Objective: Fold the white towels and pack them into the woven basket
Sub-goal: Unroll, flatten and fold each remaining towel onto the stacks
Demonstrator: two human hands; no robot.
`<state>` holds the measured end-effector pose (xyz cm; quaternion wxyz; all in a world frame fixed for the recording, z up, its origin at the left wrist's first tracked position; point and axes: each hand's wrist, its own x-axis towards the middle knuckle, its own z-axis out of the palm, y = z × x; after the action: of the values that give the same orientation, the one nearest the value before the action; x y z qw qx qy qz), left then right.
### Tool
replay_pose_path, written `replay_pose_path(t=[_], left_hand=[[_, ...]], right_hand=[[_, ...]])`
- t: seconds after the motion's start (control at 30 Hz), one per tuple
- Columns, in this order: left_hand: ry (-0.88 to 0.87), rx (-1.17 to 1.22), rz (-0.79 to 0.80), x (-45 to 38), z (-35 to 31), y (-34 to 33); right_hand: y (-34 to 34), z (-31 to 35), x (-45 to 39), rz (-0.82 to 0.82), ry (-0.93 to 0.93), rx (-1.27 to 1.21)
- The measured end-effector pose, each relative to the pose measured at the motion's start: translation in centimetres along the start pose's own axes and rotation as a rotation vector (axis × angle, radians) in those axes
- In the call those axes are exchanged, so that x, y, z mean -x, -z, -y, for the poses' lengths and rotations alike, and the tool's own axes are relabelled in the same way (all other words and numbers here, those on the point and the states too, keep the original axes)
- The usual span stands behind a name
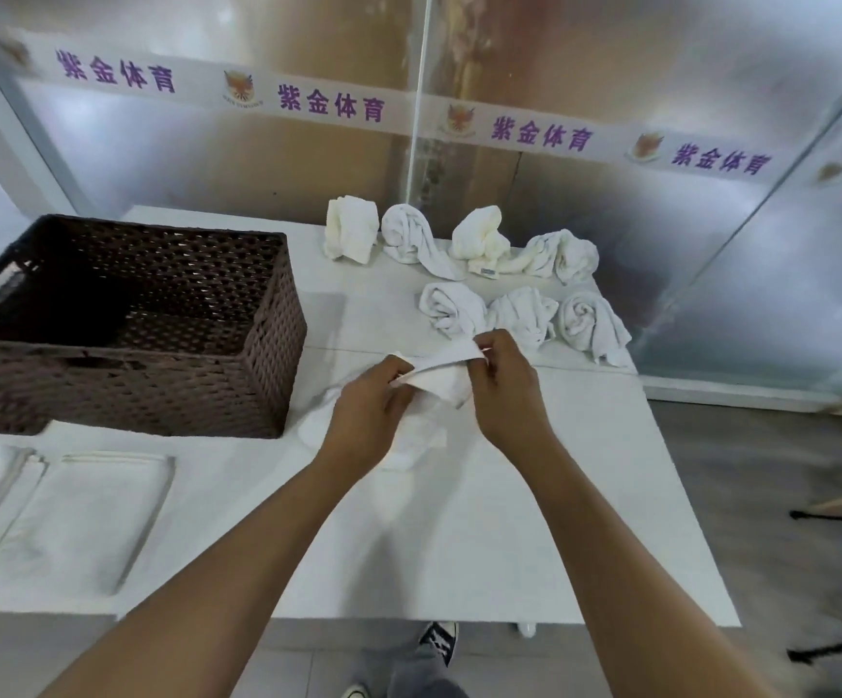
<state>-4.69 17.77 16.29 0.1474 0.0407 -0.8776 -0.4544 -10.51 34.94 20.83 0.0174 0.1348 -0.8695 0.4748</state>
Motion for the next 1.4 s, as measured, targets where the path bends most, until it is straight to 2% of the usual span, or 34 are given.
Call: replay_pose_path(t=[0.1, 0.17, 0.27, 0.33, 0.53, 0.67, 0.8, 0.9, 1.0, 1.1, 1.17, 1.27, 1.33, 1.4], left_hand=[[0.026, 0.083, 0.143, -0.9, -2.9, 1.9], [-0.035, 0.044, 0.170, -1.2, -4.4, 2.6], [-0.155, -0.021, 0.084, -1.3, -6.6, 3.1], [-0.173, -0.010, 0.026, -1.1, -8.2, 3.1], [-0.152, -0.083, 0.060, -1.1, -12.6, 3.9], [-0.153, -0.167, 0.025, -1.2, -17.0, 2.9], [-0.197, -0.030, 0.043, -1.4, -22.3, -0.1], [-0.238, -0.023, 0.013, -1.3, -25.6, -2.8], [-0.206, -0.083, -0.042, -0.7, -26.5, -4.5], [-0.144, -0.059, -0.088, 0.5, -26.4, -5.6], [-0.082, 0.059, -0.113, 1.1, -26.9, -5.8], [-0.069, 0.110, -0.126, 1.8, -28.0, -5.8], [-0.098, 0.119, -0.134, 2.4, -28.8, -5.9], [-0.095, 0.140, -0.145, 3.1, -29.1, -5.8]], right_hand=[[2.5, 0.8, 0.3, -0.166, -0.030, -0.032], [4.1, 1.3, 0.4, -0.240, -0.044, -0.031], [6.3, 1.9, 0.9, -0.289, -0.030, -0.013], [7.5, 2.0, 1.1, -0.284, -0.021, -0.052], [12.3, 1.9, 1.3, -0.406, -0.089, -0.316], [16.7, 2.4, 1.0, -0.310, -0.054, -0.512], [19.9, 4.0, 0.9, -0.120, 0.149, -0.388], [20.6, 4.1, 1.3, -0.077, 0.223, -0.406], [21.3, 2.4, 1.7, -0.089, 0.170, -0.534], [21.5, 0.0, 2.6, -0.019, 0.125, -0.621], [21.0, -1.6, 3.4, 0.072, 0.109, -0.527], [19.5, -3.3, 4.2, 0.036, 0.091, -0.340], [18.6, -3.3, 4.5, 0.039, 0.036, -0.325], [17.6, -3.1, 4.9, 0.136, 0.055, -0.337]])
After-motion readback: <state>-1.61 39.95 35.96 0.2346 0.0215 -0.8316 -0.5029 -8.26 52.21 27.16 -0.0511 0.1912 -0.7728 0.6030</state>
